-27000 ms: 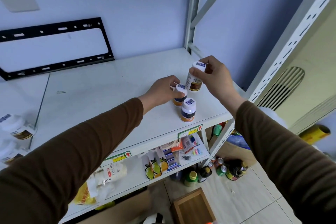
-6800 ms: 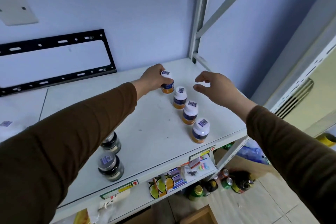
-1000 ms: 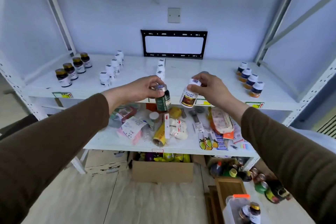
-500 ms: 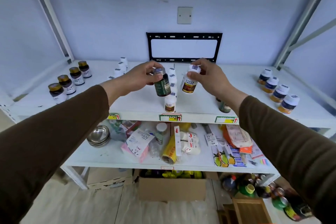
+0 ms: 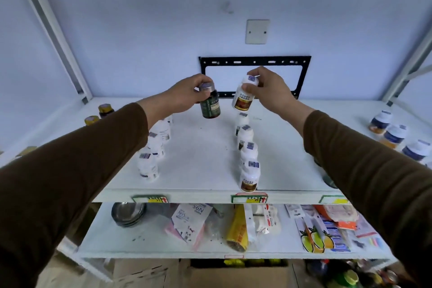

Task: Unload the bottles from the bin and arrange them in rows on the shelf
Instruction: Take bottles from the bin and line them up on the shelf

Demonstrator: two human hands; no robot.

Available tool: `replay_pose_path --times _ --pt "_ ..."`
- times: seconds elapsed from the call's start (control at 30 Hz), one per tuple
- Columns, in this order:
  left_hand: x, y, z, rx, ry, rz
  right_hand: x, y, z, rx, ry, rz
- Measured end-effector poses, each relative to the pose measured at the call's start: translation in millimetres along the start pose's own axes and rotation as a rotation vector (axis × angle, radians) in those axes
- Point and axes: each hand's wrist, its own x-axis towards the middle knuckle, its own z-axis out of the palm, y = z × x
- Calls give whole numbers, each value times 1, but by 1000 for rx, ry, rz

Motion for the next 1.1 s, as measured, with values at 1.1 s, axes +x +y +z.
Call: replay_pose_path --times 1.1 --pt "158 -124 -1 -32 -281 46 137 118 107 -506 -193 400"
